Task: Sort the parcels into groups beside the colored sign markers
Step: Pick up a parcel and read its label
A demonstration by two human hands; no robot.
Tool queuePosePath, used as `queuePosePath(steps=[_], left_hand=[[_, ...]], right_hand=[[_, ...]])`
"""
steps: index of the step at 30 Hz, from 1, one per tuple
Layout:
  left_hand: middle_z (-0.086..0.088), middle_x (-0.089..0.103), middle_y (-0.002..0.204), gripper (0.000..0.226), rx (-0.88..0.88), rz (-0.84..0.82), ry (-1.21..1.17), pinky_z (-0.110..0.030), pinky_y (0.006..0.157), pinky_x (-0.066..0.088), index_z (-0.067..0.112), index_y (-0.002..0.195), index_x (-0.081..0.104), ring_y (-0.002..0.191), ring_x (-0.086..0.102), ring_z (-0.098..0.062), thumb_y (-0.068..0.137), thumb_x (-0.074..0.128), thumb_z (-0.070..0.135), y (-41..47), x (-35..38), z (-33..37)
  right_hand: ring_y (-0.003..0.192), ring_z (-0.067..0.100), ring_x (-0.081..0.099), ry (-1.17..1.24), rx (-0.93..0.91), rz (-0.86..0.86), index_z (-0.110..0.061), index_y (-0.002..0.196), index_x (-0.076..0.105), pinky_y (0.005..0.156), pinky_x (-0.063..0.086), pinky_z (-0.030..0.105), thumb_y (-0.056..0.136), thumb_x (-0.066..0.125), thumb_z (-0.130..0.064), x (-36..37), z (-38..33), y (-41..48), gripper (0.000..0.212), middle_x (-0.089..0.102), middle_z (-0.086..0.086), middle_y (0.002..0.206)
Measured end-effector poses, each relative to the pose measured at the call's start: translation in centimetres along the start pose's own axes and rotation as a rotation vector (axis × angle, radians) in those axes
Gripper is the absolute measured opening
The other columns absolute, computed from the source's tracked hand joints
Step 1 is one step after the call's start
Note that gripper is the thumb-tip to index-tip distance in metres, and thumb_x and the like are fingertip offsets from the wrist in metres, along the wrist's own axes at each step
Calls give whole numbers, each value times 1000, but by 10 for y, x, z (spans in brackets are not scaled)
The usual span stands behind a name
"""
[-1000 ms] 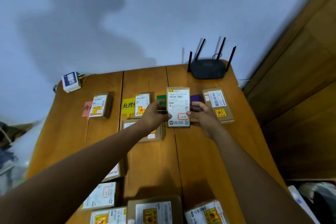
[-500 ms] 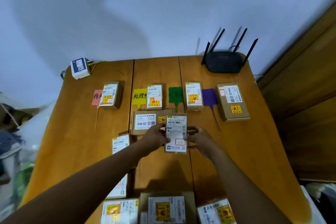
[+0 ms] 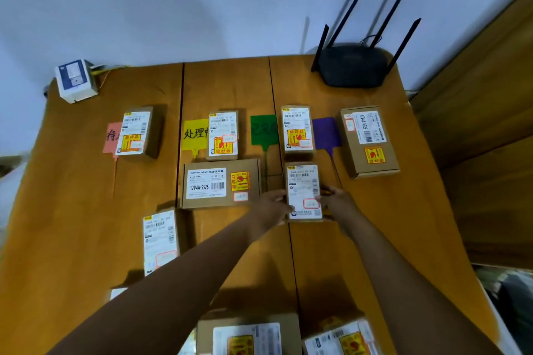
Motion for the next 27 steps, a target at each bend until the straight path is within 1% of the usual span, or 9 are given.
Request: queuePosePath(steps=[3,5,8,11,15,19,22,25,27], left_hand=[[7,65,107,46,11,-32,-10,-24,80,54,15,140,50,92,63,-8,96,59,4,9,0,4],[5,67,112,43,10,-58,26,-21,78,54,19,137,53,102,65,-11,97,58,4,12,-3,8],[-2,67,129,57,15,-82,115,-35,98,54,24,142,51,119,62,-19,90,61,3,16,-11,9],[-3,62,134,66,42,-72,199,-43,105,49,23,144,46,119,60,-20,82,59,3,16,-20,9],[-13,60,122,56,144,39,324,-39,88,52,14,141,49,103,58,-21,87,54,2,-4,-36,18],[-10,61,126,54,194,96,402,-47,91,55,20,134,57,110,62,-30,80,57,20,-34,-54,9],[-8,59,123,43,167,93,489,-38,81,53,18,132,58,107,61,-28,90,62,14,-56,-67,-12],[-4,55,130,48,102,148,514,-36,90,50,18,137,54,116,56,-24,90,64,14,-75,-85,-39],[-10,62,116,36,78,182,423,-42,81,54,18,122,61,100,62,-25,86,62,13,-90,-100,-50]], right_hand=[[85,17,70,23,-18,10,-19,145,50,68,56,35,100,55,-10,-1,-5,10,46,72,6,112],[85,16,70,44,-28,10,-18,146,49,62,54,31,101,53,-10,0,-9,12,45,70,10,120],[87,14,68,82,-67,13,-21,146,46,63,53,30,104,49,-11,2,-13,12,44,67,9,125],[108,22,65,105,-111,44,-25,150,41,75,54,33,105,45,-14,2,-12,10,47,60,5,137],[135,26,47,91,-165,261,-22,150,43,85,43,30,102,47,-15,-4,-8,-8,48,46,4,151],[123,19,54,-2,-243,386,-20,143,49,84,50,32,99,50,-14,6,5,-43,44,55,1,136],[117,20,60,-27,-288,394,-24,129,59,91,56,44,96,52,-13,30,22,-69,35,62,2,131],[113,14,56,-119,-337,318,-21,120,66,84,53,30,98,52,-11,64,36,-88,29,63,-2,126],[110,17,60,-185,-345,212,-18,119,68,84,51,28,99,52,-12,92,43,-94,26,66,1,123]])
Point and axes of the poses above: each hand's wrist, its own y-axis towards the middle knuckle, its own x-axis out of the palm, z = x × y, the point moved 3 cm from there along y, towards the middle knuckle
